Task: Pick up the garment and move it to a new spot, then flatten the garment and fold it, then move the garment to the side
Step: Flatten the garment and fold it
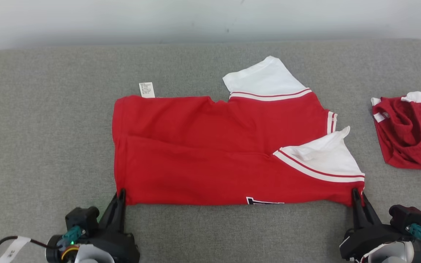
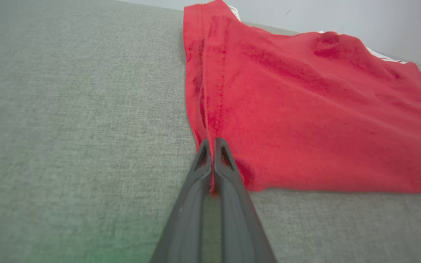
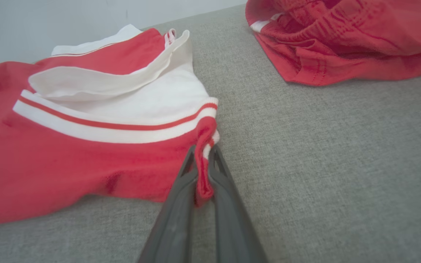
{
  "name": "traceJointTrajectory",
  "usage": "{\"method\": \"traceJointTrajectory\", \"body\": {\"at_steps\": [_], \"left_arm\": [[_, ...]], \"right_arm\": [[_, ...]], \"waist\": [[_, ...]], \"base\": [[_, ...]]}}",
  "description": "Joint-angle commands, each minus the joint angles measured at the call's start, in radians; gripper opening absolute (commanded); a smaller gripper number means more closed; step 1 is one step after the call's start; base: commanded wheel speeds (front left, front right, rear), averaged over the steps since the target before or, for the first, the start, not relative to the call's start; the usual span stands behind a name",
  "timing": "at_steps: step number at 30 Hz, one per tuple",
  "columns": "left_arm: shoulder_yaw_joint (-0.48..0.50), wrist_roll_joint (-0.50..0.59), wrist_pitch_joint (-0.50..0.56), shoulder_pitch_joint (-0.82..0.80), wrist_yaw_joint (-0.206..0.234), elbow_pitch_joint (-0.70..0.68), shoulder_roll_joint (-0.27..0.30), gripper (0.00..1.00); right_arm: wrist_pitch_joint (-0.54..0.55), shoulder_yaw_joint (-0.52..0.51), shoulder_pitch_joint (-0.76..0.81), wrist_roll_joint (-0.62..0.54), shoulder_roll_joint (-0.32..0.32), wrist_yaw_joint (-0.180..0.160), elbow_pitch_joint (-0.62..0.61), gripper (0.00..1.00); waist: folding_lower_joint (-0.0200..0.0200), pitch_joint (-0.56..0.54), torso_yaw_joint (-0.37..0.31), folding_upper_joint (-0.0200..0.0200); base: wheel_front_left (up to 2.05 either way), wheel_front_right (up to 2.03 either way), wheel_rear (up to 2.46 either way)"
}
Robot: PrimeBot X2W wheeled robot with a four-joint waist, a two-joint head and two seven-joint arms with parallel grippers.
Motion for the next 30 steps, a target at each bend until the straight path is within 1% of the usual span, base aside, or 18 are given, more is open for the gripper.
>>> {"method": "traceJointTrajectory", "body": {"at_steps": [1,10,16,20,25,26,27,28,29,30], "left_arm": [[0.000,-0.008,-0.001,0.027,0.003,0.015,0.001,0.00],[0.017,-0.018,0.000,0.124,0.011,0.058,0.002,0.00],[0.026,0.000,0.000,0.198,0.006,0.088,0.004,0.00],[0.032,0.006,0.000,0.236,0.005,0.087,0.004,0.00],[0.037,0.013,0.000,0.259,0.019,0.077,0.004,0.00],[0.038,0.015,0.000,0.261,0.022,0.075,0.004,0.00],[0.041,0.015,-0.001,0.261,0.024,0.073,0.005,0.31],[0.044,0.015,-0.001,0.261,0.029,0.070,0.005,0.77],[0.046,0.016,-0.001,0.261,0.034,0.063,0.005,1.00],[0.047,0.020,-0.001,0.261,0.038,0.053,0.004,1.00]], "right_arm": [[0.000,0.000,0.013,0.005,-0.005,-0.001,0.006,0.00],[0.000,0.008,0.081,0.024,-0.018,-0.001,0.023,0.00],[0.000,0.060,0.150,0.054,-0.037,-0.001,0.012,0.00],[0.000,0.084,0.195,0.077,-0.060,-0.001,-0.006,0.00],[0.000,0.081,0.237,0.084,-0.062,-0.001,-0.022,0.00],[0.000,0.078,0.239,0.081,-0.060,-0.001,-0.025,0.20],[0.000,0.075,0.241,0.075,-0.057,-0.001,-0.027,1.00],[0.000,0.070,0.238,0.067,-0.054,-0.001,-0.035,1.00],[0.000,0.060,0.231,0.056,-0.052,-0.001,-0.050,1.00],[0.000,0.048,0.228,0.045,-0.048,-0.001,-0.068,1.00]], "waist": [[0.0000,-0.014,0.003,0.0000],[0.0000,-0.121,0.024,0.0000],[0.0000,-0.195,0.033,0.0000],[0.0000,-0.221,0.040,0.0000],[0.0000,-0.228,0.044,0.0000],[0.0000,-0.227,0.045,0.0000],[0.0000,-0.226,0.046,0.0000],[0.0000,-0.223,0.047,0.0000],[0.0000,-0.221,0.047,0.0000],[0.0000,-0.218,0.048,0.0000]], "base": [[0.00,0.00,0.00],[0.00,0.00,0.00],[0.00,0.00,0.00],[0.00,0.00,0.00],[0.00,0.00,0.00],[0.00,0.00,0.00],[0.00,0.00,0.00],[0.00,0.00,0.00],[0.00,0.00,0.00],[0.00,0.00,0.00]]}}
